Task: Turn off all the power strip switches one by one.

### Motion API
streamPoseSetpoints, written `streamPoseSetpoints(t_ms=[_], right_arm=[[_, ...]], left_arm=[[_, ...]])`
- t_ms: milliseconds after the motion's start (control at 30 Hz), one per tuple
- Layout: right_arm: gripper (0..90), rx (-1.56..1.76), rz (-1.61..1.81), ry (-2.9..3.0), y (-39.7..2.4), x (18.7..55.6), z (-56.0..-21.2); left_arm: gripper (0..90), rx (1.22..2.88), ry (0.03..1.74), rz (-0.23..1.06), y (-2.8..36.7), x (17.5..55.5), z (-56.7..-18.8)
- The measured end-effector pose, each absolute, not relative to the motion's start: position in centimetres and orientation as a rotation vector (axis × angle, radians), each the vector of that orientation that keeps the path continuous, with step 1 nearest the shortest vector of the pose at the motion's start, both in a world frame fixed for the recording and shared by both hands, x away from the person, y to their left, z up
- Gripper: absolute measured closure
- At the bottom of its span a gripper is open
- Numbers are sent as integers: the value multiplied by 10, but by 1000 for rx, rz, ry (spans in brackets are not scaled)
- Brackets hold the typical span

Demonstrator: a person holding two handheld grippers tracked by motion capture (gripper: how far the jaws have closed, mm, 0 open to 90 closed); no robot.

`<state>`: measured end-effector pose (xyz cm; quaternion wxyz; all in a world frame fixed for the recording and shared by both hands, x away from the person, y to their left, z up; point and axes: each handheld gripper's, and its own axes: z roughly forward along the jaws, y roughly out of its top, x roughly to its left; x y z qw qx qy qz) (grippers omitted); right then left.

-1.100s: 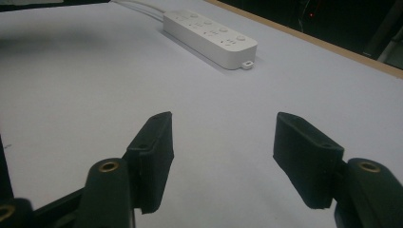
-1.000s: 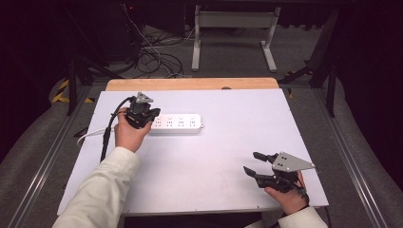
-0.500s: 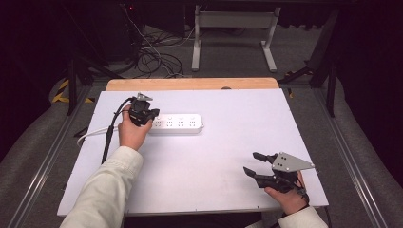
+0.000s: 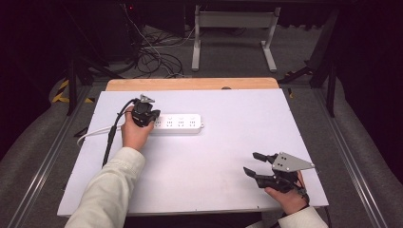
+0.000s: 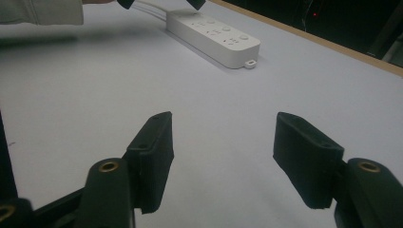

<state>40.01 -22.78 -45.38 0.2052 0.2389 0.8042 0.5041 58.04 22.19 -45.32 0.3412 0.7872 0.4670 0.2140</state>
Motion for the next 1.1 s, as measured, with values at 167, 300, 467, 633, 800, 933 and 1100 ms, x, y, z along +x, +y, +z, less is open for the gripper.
streamPoseSetpoints(t_ms=[167, 300, 467, 633, 800, 933, 1100], right_arm=[[393, 665, 1406, 2241, -228, 400, -454], [393, 665, 1407, 2242, -228, 400, -454], [393, 659, 1407, 2240, -228, 400, -454], [394, 665, 1408, 2242, -227, 399, -454], [393, 666, 1407, 2243, -227, 399, -454], [394, 654, 1404, 2246, -227, 399, -454], [394, 654, 1401, 2248, -227, 399, -455]], left_arm=[[899, 2067, 1209, 559, 220, 581, -456], [899, 2068, 1208, 568, 218, 581, -457], [899, 2075, 1214, 582, 216, 579, -458], [899, 2086, 1214, 584, 215, 579, -459], [900, 2090, 1220, 586, 215, 579, -459], [900, 2071, 1237, 569, 216, 579, -459], [900, 2065, 1240, 569, 216, 579, -460]])
